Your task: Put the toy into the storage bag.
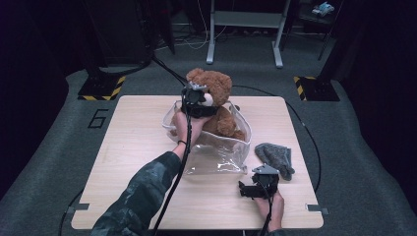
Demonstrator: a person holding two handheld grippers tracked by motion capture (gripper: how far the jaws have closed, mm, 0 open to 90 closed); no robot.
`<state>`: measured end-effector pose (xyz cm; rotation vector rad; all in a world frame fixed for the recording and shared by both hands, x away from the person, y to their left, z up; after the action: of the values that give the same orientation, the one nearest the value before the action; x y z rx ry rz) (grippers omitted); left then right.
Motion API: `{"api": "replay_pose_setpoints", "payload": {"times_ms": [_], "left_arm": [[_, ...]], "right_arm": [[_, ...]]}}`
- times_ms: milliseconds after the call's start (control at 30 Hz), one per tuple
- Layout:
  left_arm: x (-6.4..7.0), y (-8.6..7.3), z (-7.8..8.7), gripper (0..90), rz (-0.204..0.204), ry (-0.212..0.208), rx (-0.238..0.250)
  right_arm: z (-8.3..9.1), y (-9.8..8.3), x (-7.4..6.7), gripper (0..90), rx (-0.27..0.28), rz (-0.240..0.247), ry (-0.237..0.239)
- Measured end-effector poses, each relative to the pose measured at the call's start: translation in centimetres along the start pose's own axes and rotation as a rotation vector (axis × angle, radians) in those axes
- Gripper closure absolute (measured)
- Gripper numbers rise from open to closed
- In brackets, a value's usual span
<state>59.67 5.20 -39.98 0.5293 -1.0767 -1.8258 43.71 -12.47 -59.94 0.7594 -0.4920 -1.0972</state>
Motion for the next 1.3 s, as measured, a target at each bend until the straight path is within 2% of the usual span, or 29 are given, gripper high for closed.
{"api": "replay_pose_setpoints", "payload": {"times_ms": [33,100,300,400,500,567,600,700,800,833,900,1000,1033,1067,1133,1167,1233,1267,1300], "left_arm": [[0.0,0.0,0.0,28.2,0.0,0.0,0.0],[0.0,-0.3,0.0,25.0,-0.002,-0.005,-0.038],[-0.2,-1.0,0.5,15.2,-0.015,-0.008,-0.072],[-0.3,-1.4,0.6,13.9,-0.007,-0.013,-0.085],[-0.4,-2.3,1.2,13.0,-0.014,-0.034,-0.116],[-0.3,-2.8,1.6,9.7,-0.027,-0.053,-0.142],[-0.3,-3.0,1.8,7.6,-0.02,-0.06,-0.147],[-0.7,-3.5,3.1,4.2,-0.033,-0.063,-0.141],[-0.9,-3.7,3.9,2.6,-0.026,-0.074,-0.132],[-1.2,-4.1,4.6,2.1,-0.031,-0.077,-0.119],[-1.4,-4.6,5.2,1.7,-0.003,-0.097,-0.111],[-2.0,-5.1,5.9,0.8,-0.006,-0.1,-0.108],[-2.5,-5.6,6.6,0.1,-0.009,-0.106,-0.131],[-3.0,-5.7,7.1,0.0,-0.023,-0.094,-0.127],[-3.2,-5.7,7.6,0.0,-0.018,-0.094,-0.118],[-3.8,-6.0,8.7,0.0,-0.049,-0.096,-0.126],[-4.3,-6.3,9.7,0.0,-0.065,-0.092,-0.121],[-4.3,-6.3,9.7,0.0,-0.065,-0.092,-0.121],[-4.7,-6.5,10.4,0.0,-0.063,-0.092,-0.115]], "right_arm": [[0.0,0.0,0.0,1.6,0.0,0.0,0.0],[-0.1,0.0,0.0,1.5,0.002,-0.004,-0.007],[-0.1,0.0,0.1,1.6,0.002,-0.004,-0.007],[-0.1,0.0,0.1,1.6,0.002,-0.004,-0.008],[-0.1,0.0,0.1,1.6,0.003,-0.003,-0.008],[-0.1,0.1,0.1,1.5,0.004,-0.001,-0.008],[-0.1,0.1,0.1,1.6,0.004,-0.002,-0.008],[-0.1,0.1,0.1,1.5,0.004,-0.002,-0.008],[-0.1,0.1,0.1,1.6,0.004,-0.002,-0.008],[-0.1,0.1,0.1,1.5,0.004,-0.002,-0.008],[-0.1,0.1,0.1,1.5,0.004,-0.002,-0.008],[-0.1,0.1,0.1,1.5,0.004,-0.002,-0.009],[-0.1,0.1,0.1,1.5,0.004,-0.002,-0.009],[-0.1,0.1,0.1,1.5,0.004,-0.002,-0.009],[-0.1,0.0,0.1,1.5,0.001,0.0,-0.002],[-0.1,0.0,0.1,1.5,0.001,0.0,-0.004],[0.0,0.0,0.1,1.5,0.0,0.0,-0.004],[0.0,0.0,0.1,1.5,0.0,0.0,-0.004],[-0.1,0.0,0.1,1.5,0.001,-0.001,-0.004]]}}
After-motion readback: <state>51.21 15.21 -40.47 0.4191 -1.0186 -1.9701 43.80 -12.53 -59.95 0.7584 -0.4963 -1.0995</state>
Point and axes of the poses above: each handheld gripper's, and its own axes: z roughly backward along the jaws, y roughly out of its top, x roughly to its right, the point moved 10 cm from there along -z, roughly forward along the jaws, and after that the axes turned 3 degrees about x, right-handed, at the moved point
